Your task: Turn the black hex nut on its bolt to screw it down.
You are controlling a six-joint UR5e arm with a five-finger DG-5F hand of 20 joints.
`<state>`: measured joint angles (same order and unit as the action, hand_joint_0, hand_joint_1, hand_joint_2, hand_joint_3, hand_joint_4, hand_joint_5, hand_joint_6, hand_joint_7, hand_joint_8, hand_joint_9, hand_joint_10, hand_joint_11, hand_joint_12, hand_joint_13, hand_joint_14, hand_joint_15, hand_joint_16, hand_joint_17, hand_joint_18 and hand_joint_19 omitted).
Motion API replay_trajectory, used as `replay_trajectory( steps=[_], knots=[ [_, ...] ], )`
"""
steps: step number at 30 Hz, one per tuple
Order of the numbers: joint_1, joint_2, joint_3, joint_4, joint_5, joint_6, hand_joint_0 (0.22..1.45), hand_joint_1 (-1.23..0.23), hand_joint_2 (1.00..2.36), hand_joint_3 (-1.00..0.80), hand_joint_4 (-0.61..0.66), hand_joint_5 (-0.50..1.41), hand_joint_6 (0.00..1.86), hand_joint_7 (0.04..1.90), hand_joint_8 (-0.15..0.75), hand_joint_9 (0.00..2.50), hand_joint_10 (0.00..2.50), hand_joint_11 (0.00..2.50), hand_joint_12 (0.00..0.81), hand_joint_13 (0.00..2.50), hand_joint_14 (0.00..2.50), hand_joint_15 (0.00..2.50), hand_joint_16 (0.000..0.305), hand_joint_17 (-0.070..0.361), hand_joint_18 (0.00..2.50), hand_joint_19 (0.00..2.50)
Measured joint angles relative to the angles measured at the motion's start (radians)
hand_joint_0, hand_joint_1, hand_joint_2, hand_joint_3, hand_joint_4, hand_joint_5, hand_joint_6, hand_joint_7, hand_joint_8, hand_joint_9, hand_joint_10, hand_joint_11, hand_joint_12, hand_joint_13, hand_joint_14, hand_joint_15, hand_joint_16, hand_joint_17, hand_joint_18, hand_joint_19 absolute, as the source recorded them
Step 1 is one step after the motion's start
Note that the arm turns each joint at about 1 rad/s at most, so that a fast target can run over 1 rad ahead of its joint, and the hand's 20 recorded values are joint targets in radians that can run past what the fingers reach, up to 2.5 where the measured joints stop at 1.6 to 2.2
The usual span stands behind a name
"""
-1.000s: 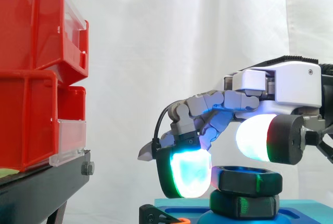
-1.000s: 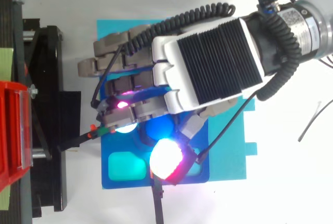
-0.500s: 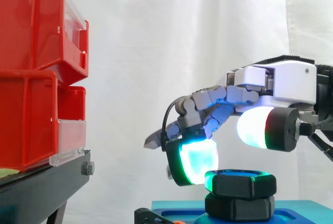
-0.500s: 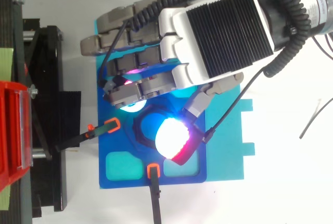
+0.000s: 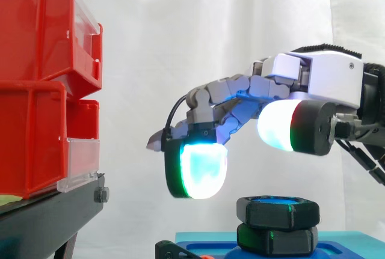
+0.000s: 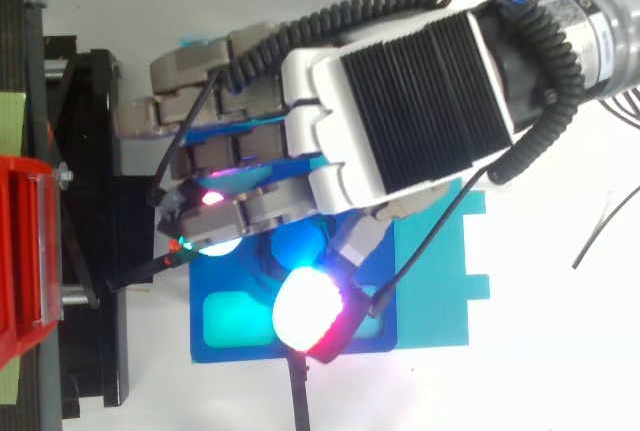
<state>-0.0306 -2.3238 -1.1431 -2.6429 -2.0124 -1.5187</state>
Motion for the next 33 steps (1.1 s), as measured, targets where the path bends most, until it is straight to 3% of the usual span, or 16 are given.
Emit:
replay_trajectory(
  steps=[5, 13, 33],
  knots=[
    [0.017, -0.023, 0.002, -0.001, 0.008, 0.0, 0.51, -0.14, 1.0, -0.5, 0.12, -0.02, 0.5, 1.32, 0.221, 0.91, 0.01, 0.19, 0.283, 0.56, 0.0, 0.01, 0.044, 0.098, 0.49, 0.3],
    [0.036, -0.027, 0.007, -0.026, 0.006, 0.0, 0.51, -0.15, 1.0, -0.5, 0.09, 0.0, 0.5, 1.53, 0.226, 0.92, 0.01, 0.21, 0.283, 0.56, 0.0, 0.01, 0.043, 0.098, 0.49, 0.3],
    [0.058, -0.028, 0.007, -0.049, 0.006, 0.0, 0.51, -0.16, 1.0, -0.5, 0.09, -0.01, 0.58, 1.41, 0.228, 0.94, 0.01, 0.23, 0.281, 0.57, 0.0, 0.01, 0.043, 0.097, 0.5, 0.3]
  ],
)
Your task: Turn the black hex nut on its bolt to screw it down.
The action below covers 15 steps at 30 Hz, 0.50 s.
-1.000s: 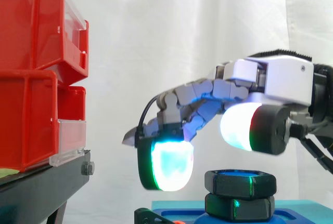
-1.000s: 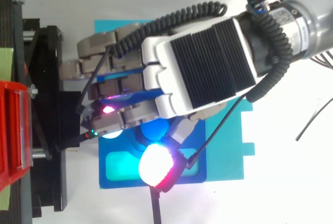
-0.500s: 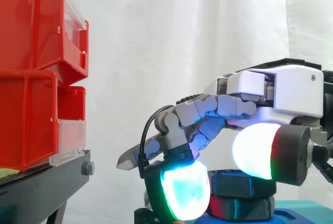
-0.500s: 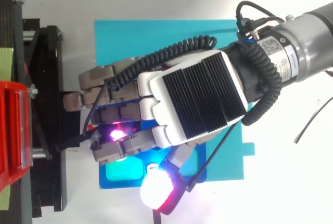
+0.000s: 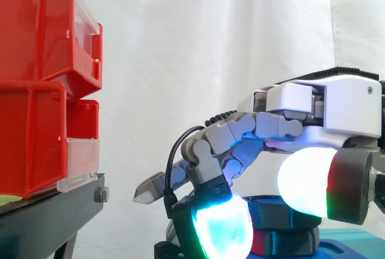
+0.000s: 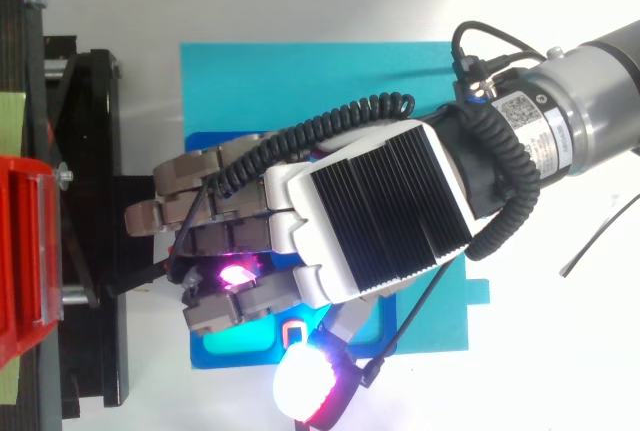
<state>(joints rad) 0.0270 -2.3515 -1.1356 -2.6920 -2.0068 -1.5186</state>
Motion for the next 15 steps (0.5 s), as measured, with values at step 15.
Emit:
replay_trajectory(
  steps=[15],
  knots=[
    [-0.028, 0.0, 0.0, 0.012, -0.038, -0.002, 0.5, -0.2, 1.0, -0.5, 0.1, -0.02, 0.6, 1.36, 0.233, 0.94, 0.01, 0.23, 0.286, 0.57, 0.0, 0.01, 0.044, 0.098, 0.5, 0.3]
  ],
)
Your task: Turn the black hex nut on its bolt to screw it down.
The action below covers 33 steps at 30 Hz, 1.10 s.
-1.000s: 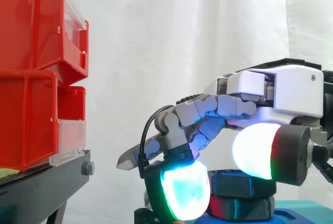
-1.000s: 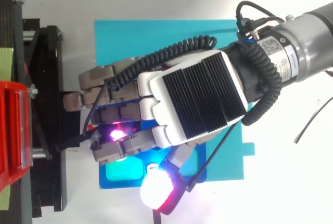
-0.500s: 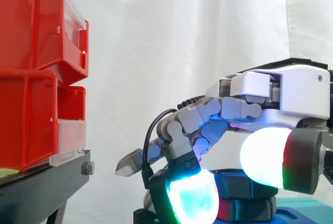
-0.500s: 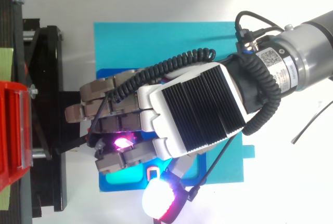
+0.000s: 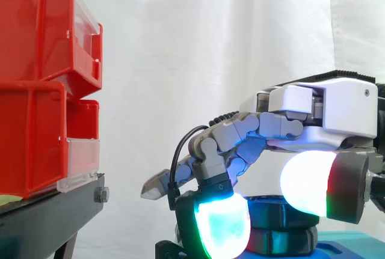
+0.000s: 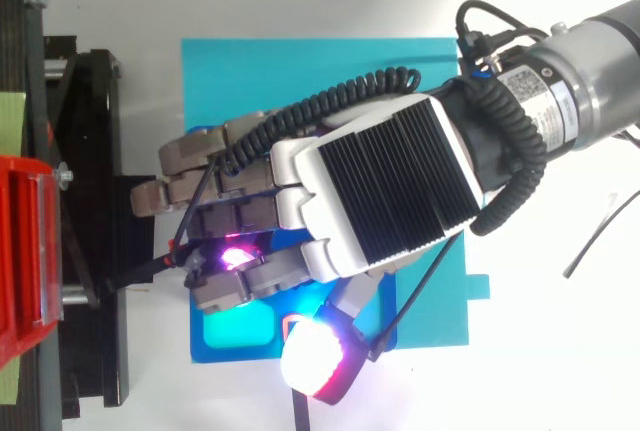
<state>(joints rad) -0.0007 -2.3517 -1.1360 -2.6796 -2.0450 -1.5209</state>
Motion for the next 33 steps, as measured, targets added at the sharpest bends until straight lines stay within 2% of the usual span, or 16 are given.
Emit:
replay_trajectory(
  steps=[8, 16, 23, 26, 28, 33],
  knots=[
    [-0.023, 0.0, 0.0, 0.018, -0.03, 0.001, 0.5, -0.2, 1.0, -0.5, 0.11, -0.02, 0.59, 1.36, 0.231, 0.93, 0.01, 0.24, 0.286, 0.57, 0.0, 0.01, 0.044, 0.099, 0.5, 0.3],
    [-0.038, 0.0, 0.0, 0.022, -0.05, 0.001, 0.5, -0.19, 1.0, -0.5, 0.11, -0.01, 0.57, 1.4, 0.229, 0.94, 0.01, 0.22, 0.285, 0.58, 0.0, 0.02, 0.044, 0.099, 0.5, 0.3],
    [-0.04, 0.0, 0.007, 0.02, -0.059, 0.002, 0.49, -0.2, 1.0, -0.5, 0.12, -0.01, 0.55, 1.43, 0.232, 0.93, 0.01, 0.23, 0.284, 0.58, 0.0, 0.02, 0.045, 0.1, 0.51, 0.3],
    [-0.04, 0.0, 0.008, 0.019, -0.059, 0.002, 0.42, -0.22, 1.0, -0.5, 0.16, -0.01, 0.5, 1.42, 0.25, 0.93, 0.01, 0.22, 0.315, 0.6, 0.0, 0.02, 0.052, 0.117, 0.55, 0.29],
    [-0.038, 0.0, 0.008, 0.017, -0.058, 0.002, 0.36, -0.3, 1.0, -0.5, 0.21, -0.02, 0.5, 1.36, 0.274, 0.92, 0.01, 0.22, 0.346, 0.6, 0.0, 0.01, 0.059, 0.132, 0.58, 0.27],
    [-0.034, 0.0, 0.008, 0.018, -0.057, 0.002, 0.32, -0.4, 1.0, -0.5, 0.24, -0.04, 0.5, 1.32, 0.277, 0.89, 0.01, 0.23, 0.36, 0.6, 0.0, 0.01, 0.061, 0.138, 0.59, 0.27]
  ],
)
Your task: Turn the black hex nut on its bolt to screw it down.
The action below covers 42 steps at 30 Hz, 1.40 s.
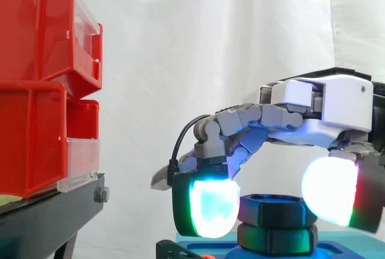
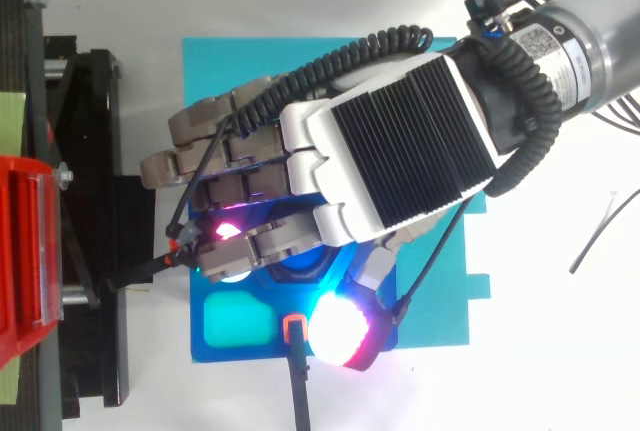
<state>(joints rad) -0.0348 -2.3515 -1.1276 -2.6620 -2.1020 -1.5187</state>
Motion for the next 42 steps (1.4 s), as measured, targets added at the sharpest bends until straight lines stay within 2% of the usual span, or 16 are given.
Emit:
replay_trajectory(
  steps=[5, 9, 29, 33, 42],
  knots=[
    [0.001, 0.0, 0.0, -0.001, 0.0, 0.0, 0.33, -0.48, 1.0, -0.5, 0.25, -0.04, 0.5, 1.31, 0.27, 0.87, 0.01, 0.24, 0.353, 0.6, 0.0, 0.01, 0.059, 0.133, 0.59, 0.26],
    [0.001, 0.0, 0.0, -0.002, -0.001, 0.0, 0.41, -0.56, 1.0, -0.5, 0.21, -0.05, 0.5, 1.31, 0.246, 0.86, 0.01, 0.25, 0.319, 0.58, 0.0, 0.03, 0.051, 0.115, 0.55, 0.29],
    [0.001, 0.0, 0.0, -0.008, -0.007, 0.0, 0.44, -0.59, 1.0, -0.5, 0.2, -0.04, 0.5, 1.35, 0.228, 0.84, 0.01, 0.25, 0.295, 0.57, 0.0, 0.03, 0.046, 0.104, 0.52, 0.31],
    [0.001, 0.0, 0.0, -0.007, -0.009, 0.0, 0.5, -0.59, 1.0, -0.5, 0.17, -0.04, 0.5, 1.37, 0.208, 0.84, 0.01, 0.26, 0.274, 0.55, 0.0, 0.04, 0.042, 0.093, 0.5, 0.34],
    [0.002, 0.0, 0.0, -0.008, -0.009, -0.002, 0.54, -0.62, 1.0, -0.45, 0.15, -0.04, 0.5, 1.38, 0.204, 0.84, 0.01, 0.27, 0.266, 0.54, 0.0, 0.05, 0.039, 0.088, 0.47, 0.35]
  ],
)
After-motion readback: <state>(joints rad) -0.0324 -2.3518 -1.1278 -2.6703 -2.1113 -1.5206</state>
